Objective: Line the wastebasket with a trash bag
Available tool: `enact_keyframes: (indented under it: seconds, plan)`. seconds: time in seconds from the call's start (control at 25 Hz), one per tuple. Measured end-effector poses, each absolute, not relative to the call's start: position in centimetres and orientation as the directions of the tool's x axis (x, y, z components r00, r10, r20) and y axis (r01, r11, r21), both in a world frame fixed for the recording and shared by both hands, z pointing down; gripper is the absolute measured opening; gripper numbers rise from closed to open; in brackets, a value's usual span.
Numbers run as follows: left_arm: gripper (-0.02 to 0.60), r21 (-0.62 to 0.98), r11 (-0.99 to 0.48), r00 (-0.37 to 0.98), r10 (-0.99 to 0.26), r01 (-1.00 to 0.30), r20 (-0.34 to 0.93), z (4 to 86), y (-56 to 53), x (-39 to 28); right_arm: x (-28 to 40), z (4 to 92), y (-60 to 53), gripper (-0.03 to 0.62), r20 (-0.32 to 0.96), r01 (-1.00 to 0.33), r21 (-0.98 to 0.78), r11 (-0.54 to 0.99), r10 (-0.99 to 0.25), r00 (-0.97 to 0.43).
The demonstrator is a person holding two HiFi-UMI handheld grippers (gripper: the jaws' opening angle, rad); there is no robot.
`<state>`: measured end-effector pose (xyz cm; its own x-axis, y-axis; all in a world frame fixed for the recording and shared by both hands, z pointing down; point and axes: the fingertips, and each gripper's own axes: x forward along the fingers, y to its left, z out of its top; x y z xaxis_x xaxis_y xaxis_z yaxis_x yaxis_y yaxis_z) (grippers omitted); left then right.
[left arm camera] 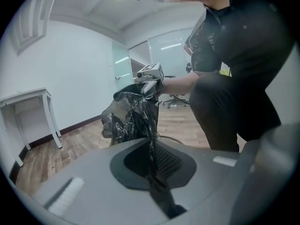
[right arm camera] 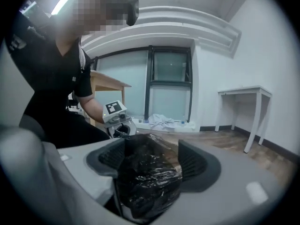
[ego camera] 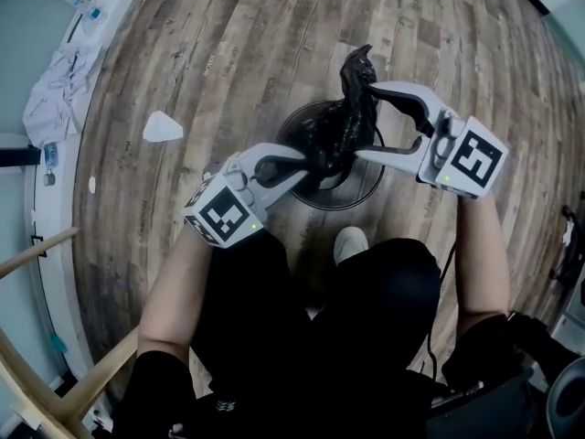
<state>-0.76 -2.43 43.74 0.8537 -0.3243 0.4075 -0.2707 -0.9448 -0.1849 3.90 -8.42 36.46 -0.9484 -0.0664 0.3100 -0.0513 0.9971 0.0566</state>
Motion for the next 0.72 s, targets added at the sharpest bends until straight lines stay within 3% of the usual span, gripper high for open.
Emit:
enact_keyframes:
  seconds: [0.24, 0.52, 0.56, 0.64, 0.72]
  plan:
    - [0.008, -0.182, -0.952, 0.852, -0.303, -0.247, 0.427, 44.5, -1.7, -0.9, 3.0, 36.0, -9.0, 0.348, 0.300, -0.076, 0.097, 0.992, -0.102, -0.949]
    - [0.009, -0.158, -0.942, 0.866, -0.333, -0.294, 0.374, 43.9, -2.4, -1.3, 3.6, 39.6, -9.3, 0.325, 0.432, -0.035, 0.075, 0.997, -0.064, -0.900]
    - [0.008, -0.148, -0.939, 0.870, -0.343, -0.310, 0.353, 43.6, -2.6, -1.6, 4.0, 40.0, -9.2, 0.303, 0.436, -0.047, 0.071, 0.996, -0.074, -0.897]
    - [0.008, -0.122, -0.930, 0.874, -0.369, -0.348, 0.317, 43.2, -3.0, -2.4, 4.6, 40.8, -8.9, 0.132, 0.440, -0.075, 0.060, 0.995, -0.093, -0.893]
    - [0.008, -0.095, -0.918, 0.871, -0.396, -0.386, 0.289, 42.9, -3.3, -3.4, 5.1, 41.3, -8.5, 0.025, 0.440, -0.091, 0.048, 0.995, -0.103, -0.892]
